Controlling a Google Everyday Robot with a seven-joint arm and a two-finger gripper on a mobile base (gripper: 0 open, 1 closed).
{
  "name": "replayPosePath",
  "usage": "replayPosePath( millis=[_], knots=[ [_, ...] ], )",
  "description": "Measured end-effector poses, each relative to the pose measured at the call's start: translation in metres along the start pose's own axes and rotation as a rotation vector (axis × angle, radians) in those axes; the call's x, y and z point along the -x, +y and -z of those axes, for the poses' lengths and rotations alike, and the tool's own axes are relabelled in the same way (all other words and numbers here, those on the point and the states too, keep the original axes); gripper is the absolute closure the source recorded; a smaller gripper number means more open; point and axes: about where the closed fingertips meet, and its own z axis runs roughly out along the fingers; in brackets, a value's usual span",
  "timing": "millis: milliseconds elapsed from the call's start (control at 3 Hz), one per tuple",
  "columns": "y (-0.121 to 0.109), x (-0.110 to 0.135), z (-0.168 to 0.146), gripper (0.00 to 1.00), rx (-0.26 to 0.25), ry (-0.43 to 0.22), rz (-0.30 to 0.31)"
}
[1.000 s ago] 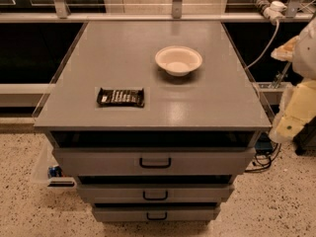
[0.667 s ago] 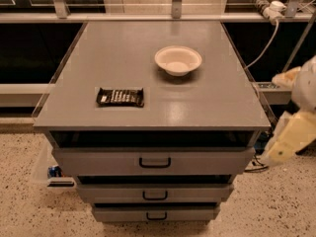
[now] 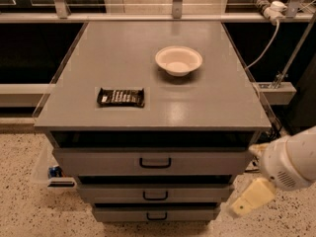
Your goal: Open middle drawer
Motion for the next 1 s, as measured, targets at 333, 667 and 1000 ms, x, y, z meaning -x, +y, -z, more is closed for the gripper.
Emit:
replayPosePath(
  millis=[333, 667, 1000],
  knots=[
    [0.011, -0.016, -0.017, 0.00, 0.033, 0.024, -0.016],
    [0.017, -0.018, -0.023, 0.00, -0.001, -0.016, -0.055],
    [0.042, -0.050, -0.066, 0.00, -0.026, -0.043, -0.140]
  ],
)
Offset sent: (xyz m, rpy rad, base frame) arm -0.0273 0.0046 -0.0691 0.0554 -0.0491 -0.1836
